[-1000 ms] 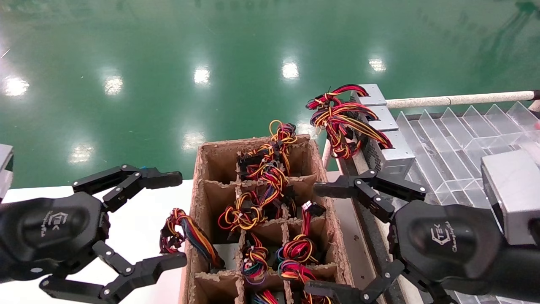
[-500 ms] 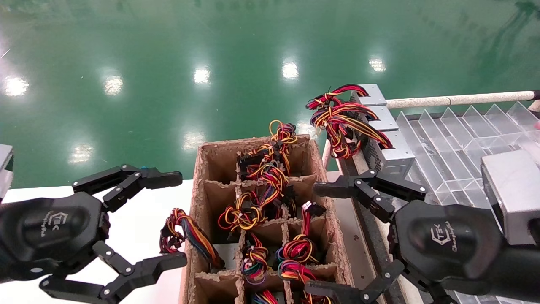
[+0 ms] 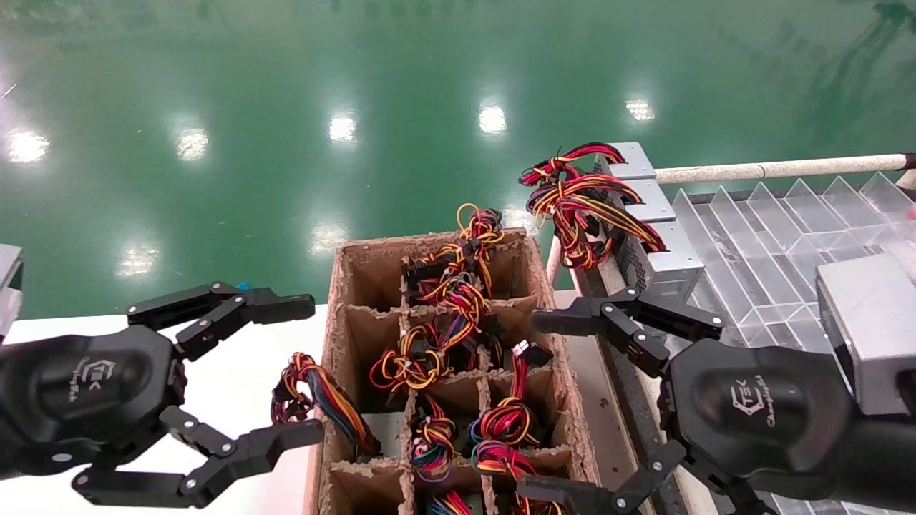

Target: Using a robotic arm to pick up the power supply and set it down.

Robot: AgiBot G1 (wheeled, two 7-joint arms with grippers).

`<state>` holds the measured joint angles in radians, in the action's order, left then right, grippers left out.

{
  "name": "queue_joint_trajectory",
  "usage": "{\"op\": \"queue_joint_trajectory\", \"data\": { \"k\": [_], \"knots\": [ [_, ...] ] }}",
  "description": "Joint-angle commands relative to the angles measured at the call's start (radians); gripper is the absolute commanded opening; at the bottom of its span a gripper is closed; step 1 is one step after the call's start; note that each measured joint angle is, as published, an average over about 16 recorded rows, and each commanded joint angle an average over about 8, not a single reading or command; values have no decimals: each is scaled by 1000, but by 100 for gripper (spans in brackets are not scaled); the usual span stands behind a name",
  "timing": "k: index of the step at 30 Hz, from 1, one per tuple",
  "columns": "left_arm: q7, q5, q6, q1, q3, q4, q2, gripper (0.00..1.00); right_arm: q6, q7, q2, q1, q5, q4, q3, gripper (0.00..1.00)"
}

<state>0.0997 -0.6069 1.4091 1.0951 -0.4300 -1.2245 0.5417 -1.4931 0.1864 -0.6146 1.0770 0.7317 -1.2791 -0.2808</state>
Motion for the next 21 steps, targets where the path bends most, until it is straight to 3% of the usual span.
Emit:
{"op": "queue_joint_trajectory", "data": {
  "k": [1,10,21],
  "knots": [
    [0,0,0,0,0,0,0,0,-1,-1,2,-1,0,-2,0,100],
    [0,0,0,0,0,0,0,0,31,6,-55,23,24,35,-23,100],
    [0,0,0,0,0,0,0,0,102,-40,-247,136,197,159,-128,100]
  ]
}}
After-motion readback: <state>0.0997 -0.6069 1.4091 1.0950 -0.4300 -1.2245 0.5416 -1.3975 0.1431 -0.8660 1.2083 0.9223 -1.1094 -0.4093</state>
